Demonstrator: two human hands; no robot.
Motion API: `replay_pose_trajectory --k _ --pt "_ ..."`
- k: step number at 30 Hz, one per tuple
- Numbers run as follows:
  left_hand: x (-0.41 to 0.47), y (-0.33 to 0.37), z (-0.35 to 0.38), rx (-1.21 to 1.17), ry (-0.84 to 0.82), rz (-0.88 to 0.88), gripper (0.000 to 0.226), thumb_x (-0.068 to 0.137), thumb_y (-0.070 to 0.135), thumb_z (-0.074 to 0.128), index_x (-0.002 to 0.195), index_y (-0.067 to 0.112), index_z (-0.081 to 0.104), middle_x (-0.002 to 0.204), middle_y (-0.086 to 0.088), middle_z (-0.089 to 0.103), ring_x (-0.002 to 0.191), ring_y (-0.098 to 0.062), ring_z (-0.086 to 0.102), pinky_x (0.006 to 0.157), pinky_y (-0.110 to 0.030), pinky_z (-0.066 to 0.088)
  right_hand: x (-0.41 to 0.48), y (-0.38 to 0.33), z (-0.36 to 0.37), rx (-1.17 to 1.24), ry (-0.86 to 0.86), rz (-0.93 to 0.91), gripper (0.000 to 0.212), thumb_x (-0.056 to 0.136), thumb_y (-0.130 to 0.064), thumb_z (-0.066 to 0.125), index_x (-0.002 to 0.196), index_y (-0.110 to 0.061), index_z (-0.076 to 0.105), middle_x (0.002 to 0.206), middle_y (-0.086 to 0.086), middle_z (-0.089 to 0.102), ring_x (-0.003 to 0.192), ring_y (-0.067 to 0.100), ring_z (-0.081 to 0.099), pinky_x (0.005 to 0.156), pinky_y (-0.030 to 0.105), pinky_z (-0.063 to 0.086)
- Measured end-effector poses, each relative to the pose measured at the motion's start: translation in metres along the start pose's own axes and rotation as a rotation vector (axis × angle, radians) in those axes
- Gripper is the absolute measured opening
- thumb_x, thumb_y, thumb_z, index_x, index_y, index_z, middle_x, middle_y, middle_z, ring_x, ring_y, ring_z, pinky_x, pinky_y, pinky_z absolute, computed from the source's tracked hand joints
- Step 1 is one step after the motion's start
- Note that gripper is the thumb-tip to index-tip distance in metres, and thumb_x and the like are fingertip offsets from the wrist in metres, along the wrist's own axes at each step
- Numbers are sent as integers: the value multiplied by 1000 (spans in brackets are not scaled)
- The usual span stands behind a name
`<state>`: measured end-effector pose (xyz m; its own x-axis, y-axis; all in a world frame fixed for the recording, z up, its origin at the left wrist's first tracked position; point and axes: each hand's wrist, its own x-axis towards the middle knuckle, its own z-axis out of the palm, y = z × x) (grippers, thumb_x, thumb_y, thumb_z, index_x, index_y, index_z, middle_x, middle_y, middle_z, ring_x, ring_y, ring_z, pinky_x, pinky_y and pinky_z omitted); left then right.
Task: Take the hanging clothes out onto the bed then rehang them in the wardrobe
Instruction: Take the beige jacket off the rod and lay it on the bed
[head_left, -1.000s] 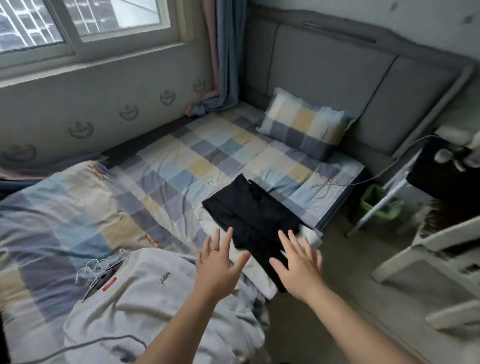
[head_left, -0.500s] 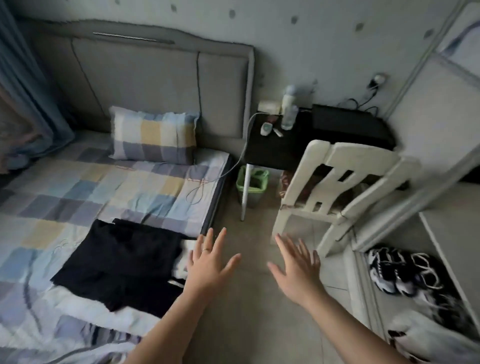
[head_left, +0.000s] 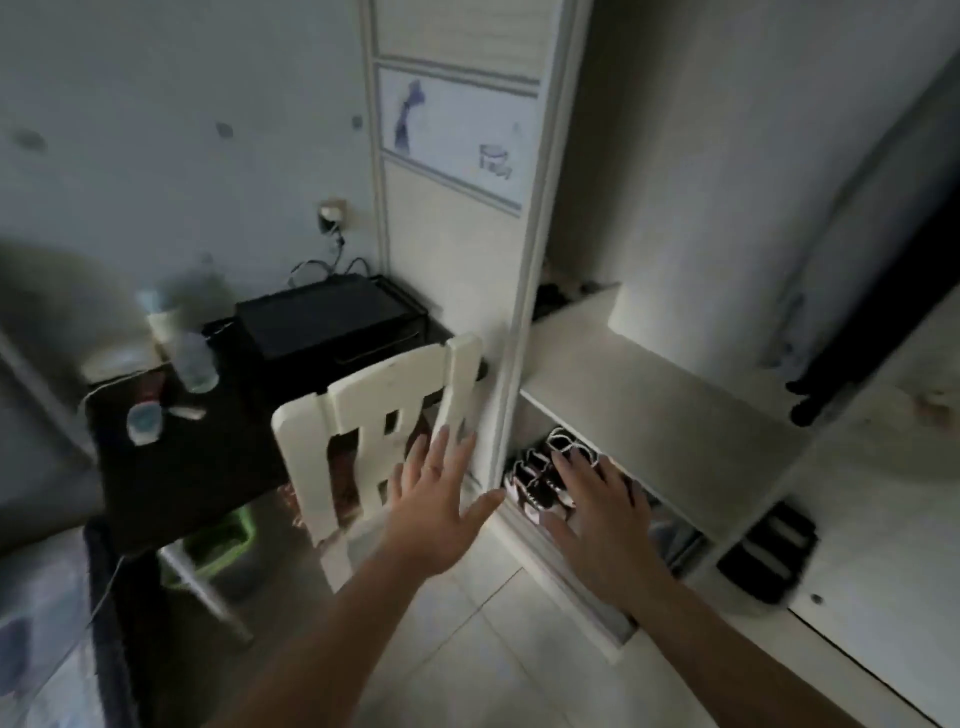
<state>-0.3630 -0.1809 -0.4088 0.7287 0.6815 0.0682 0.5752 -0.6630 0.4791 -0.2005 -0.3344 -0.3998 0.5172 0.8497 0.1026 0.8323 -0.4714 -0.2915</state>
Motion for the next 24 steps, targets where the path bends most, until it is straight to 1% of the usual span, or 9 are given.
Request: replay_pose_trajectory --k 2,4,6,9,12,14,16,19,24 --pt "45 12 -16 24 -26 140 79 87 82 19 154 48 -7 166 8 -11 151 -18 -16 120 -48 -5 16 4 -20 -38 81 95 63 96 -63 27 152 -43 7 163 -16 4 150 19 0 117 51 1" --pt "84 27 -35 61 -35 280 84 82 85 12 155 47 -4 167 6 -6 152 -20 -12 121 -49 1 29 9 -46 -44 125 179 64 96 -64 27 149 -50 -4 162 -19 -3 150 16 -6 117 49 -3" --pt "122 46 -57 81 -14 410 86 79 87 7 154 47 -3 167 6 -3 153 -21 -7 121 -49 5 42 13 -76 -73 174 258 65 96 -62 29 147 -53 -10 161 -20 -5 149 15 -6 116 47 -3" --pt "177 84 -90 130 34 605 85 80 87 6 154 46 -6 167 6 -4 153 -21 -6 121 -47 5 59 19 -131 -207 243 296 67 96 -61 28 152 -43 -4 162 -16 -1 150 17 -4 117 47 -1" --pt "220 129 -124 169 92 763 79 86 81 14 154 46 -6 167 7 -6 153 -21 -8 121 -48 5 68 19 -192 -267 329 303 66 98 -52 34 154 -40 1 163 -14 -3 150 16 -8 117 48 -6" --pt "246 158 -148 167 117 839 75 90 77 20 153 48 -8 166 8 -11 152 -20 -12 121 -49 2 73 19 -230 -316 406 307 66 99 -49 38 153 -43 0 163 -16 -4 149 15 -11 119 49 -5" --pt "271 188 -171 186 174 896 74 92 75 23 153 47 -9 166 8 -12 152 -20 -12 121 -49 1 79 20 -267 -359 456 312 67 99 -52 36 151 -46 -6 162 -18 -6 149 13 -13 120 48 -6" --pt "306 230 -203 215 266 973 76 92 74 22 154 43 -9 166 7 -10 152 -21 -11 121 -47 2 94 24 -319 -438 507 302 69 98 -52 36 151 -45 -8 162 -17 -8 149 13 -15 120 47 -7" --pt "357 298 -236 221 324 1051 74 91 74 24 153 48 -8 166 9 -8 153 -19 -9 121 -45 2 129 36 -398 -556 558 306 69 99 -53 37 153 -42 -4 163 -14 -4 149 15 -9 120 47 -1"
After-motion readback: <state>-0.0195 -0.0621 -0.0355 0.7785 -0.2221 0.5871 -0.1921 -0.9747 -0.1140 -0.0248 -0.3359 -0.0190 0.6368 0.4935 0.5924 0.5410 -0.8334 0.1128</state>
